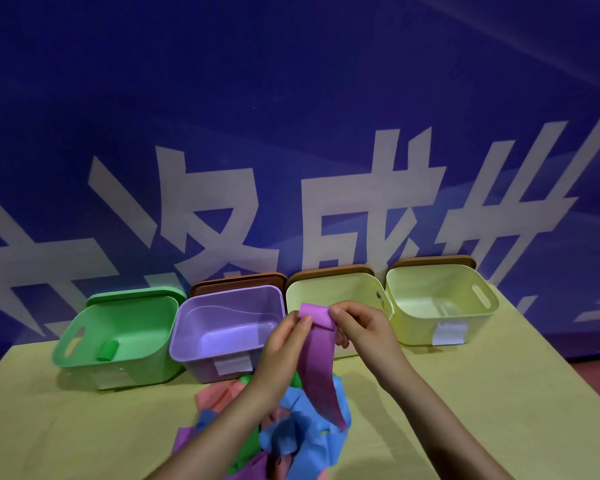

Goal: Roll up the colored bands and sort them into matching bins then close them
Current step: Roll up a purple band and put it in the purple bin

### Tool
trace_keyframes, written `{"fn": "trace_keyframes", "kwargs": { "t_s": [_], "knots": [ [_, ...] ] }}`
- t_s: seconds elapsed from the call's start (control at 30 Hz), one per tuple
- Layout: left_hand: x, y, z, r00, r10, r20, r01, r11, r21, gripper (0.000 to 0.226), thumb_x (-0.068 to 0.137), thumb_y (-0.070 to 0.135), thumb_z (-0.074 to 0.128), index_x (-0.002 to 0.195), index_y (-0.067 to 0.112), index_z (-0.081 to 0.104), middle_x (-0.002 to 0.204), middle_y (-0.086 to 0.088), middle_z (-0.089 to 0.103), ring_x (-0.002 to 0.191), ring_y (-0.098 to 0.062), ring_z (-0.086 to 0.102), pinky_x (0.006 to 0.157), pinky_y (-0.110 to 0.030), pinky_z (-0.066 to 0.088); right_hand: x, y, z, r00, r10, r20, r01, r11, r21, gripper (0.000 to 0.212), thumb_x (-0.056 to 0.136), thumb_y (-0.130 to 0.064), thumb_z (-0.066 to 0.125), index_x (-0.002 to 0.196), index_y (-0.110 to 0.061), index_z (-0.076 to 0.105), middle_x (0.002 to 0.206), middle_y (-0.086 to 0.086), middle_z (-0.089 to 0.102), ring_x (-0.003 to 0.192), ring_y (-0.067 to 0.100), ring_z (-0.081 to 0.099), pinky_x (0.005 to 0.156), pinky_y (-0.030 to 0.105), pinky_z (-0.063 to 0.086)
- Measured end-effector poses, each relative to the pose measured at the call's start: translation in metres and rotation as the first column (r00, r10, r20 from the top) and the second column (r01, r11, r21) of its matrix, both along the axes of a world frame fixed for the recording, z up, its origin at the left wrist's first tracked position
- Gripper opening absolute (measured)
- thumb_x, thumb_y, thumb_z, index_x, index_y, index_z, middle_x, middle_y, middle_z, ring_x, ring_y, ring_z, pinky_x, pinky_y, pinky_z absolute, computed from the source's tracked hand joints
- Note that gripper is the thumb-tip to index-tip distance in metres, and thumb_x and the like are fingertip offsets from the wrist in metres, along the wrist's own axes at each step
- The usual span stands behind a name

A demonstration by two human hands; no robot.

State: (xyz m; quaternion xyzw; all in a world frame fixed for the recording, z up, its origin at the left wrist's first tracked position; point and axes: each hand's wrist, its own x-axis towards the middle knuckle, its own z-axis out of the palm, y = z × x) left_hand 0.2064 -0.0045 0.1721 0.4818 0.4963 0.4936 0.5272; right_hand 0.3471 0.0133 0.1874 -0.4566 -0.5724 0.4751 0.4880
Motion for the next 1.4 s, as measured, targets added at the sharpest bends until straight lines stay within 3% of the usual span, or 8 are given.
{"fn": "trace_keyframes", "kwargs": {
  "t_s": [0.13,0.4,0.57,0.8,0.93,1.1,1.27,1.4],
  "knots": [
    [0.004,0.004,0.0,0.997,0.059,-0.052,-0.056,0.997,0.061,0.017,0.099,0.019,0.047,0.095,0.014,0.064,0.087,-0.016,0.065,0.079,-0.02,0.058,0.071,-0.032,0.045,0.001,0.001,0.002,0.999,0.042,-0.011,-0.042,0.999,-0.014,0.026,0.095,-0.011,0.055,0.072,-0.011,0.066,0.052,0.001,0.051,0.052,0.011,0.048,0.054,0.021,0.042],
    [0.006,0.003,0.006,0.999,0.026,0.027,-0.027,0.999,0.026,0.021,0.099,0.017,0.046,0.093,0.015,0.067,0.085,-0.001,0.067,0.079,-0.009,0.06,0.073,-0.027,0.045,0.006,0.004,0.0,0.997,0.06,-0.056,-0.063,0.997,-0.052,0.014,0.09,-0.003,0.06,0.078,0.0,0.067,0.052,-0.005,0.054,0.049,0.009,0.049,0.052,0.02,0.041],
    [0.007,0.011,0.002,0.996,0.04,-0.085,-0.031,0.993,0.11,0.026,0.098,0.02,0.05,0.093,-0.003,0.06,0.078,-0.009,0.062,0.073,-0.015,0.055,0.069,-0.033,0.043,0.007,0.004,-0.001,0.996,0.08,-0.043,-0.082,0.995,-0.055,0.015,0.09,-0.002,0.06,0.077,-0.006,0.066,0.052,-0.004,0.056,0.05,0.008,0.05,0.052,0.018,0.041],
    [0.013,0.007,-0.001,0.965,0.166,-0.2,-0.104,0.951,0.29,0.04,0.089,0.032,0.05,0.077,-0.007,0.05,0.067,-0.024,0.047,0.059,-0.014,0.04,0.055,-0.03,0.034,0.003,0.001,-0.009,1.0,0.016,-0.022,-0.015,1.0,0.021,0.018,0.089,0.0,0.062,0.072,-0.007,0.062,0.051,-0.001,0.055,0.049,0.009,0.051,0.051,0.018,0.04],
    [0.012,0.006,0.001,0.99,0.14,0.025,-0.142,0.979,0.144,0.024,0.093,0.022,0.058,0.084,0.002,0.066,0.073,-0.017,0.058,0.071,-0.02,0.05,0.061,-0.03,0.04,0.001,0.001,-0.007,0.996,0.006,-0.085,-0.008,1.0,-0.019,0.017,0.088,0.0,0.062,0.072,-0.006,0.064,0.05,-0.002,0.053,0.047,0.007,0.049,0.05,0.018,0.04],
    [0.003,0.008,0.0,0.969,0.029,0.244,-0.004,0.994,-0.106,0.042,0.086,0.049,0.061,0.099,0.011,0.074,0.104,-0.02,0.07,0.099,-0.034,0.063,0.09,-0.043,0.046,0.0,0.002,-0.004,0.998,-0.004,-0.063,0.004,1.0,0.012,0.017,0.088,-0.001,0.063,0.072,-0.008,0.065,0.051,-0.007,0.054,0.05,0.005,0.049,0.051,0.016,0.039],
    [0.0,0.003,-0.003,0.992,-0.003,0.129,0.017,0.994,-0.111,0.02,0.086,0.031,0.064,0.075,0.022,0.077,0.078,-0.007,0.066,0.075,-0.021,0.056,0.066,-0.032,0.041,-0.001,0.003,-0.006,1.0,-0.016,-0.004,0.016,0.997,0.072,0.014,0.087,-0.004,0.065,0.077,-0.013,0.069,0.058,-0.008,0.06,0.057,0.005,0.053,0.055,0.019,0.043],
    [0.001,0.004,-0.003,0.996,0.075,0.055,-0.068,0.989,-0.134,0.022,0.094,0.02,0.056,0.079,0.016,0.072,0.079,-0.008,0.066,0.076,-0.019,0.057,0.067,-0.03,0.041,0.001,0.003,-0.014,0.959,-0.122,0.257,0.018,0.927,0.375,0.014,0.083,-0.025,0.065,0.09,-0.017,0.074,0.071,-0.01,0.062,0.066,0.007,0.056,0.061,0.019,0.044]
  ]
}}
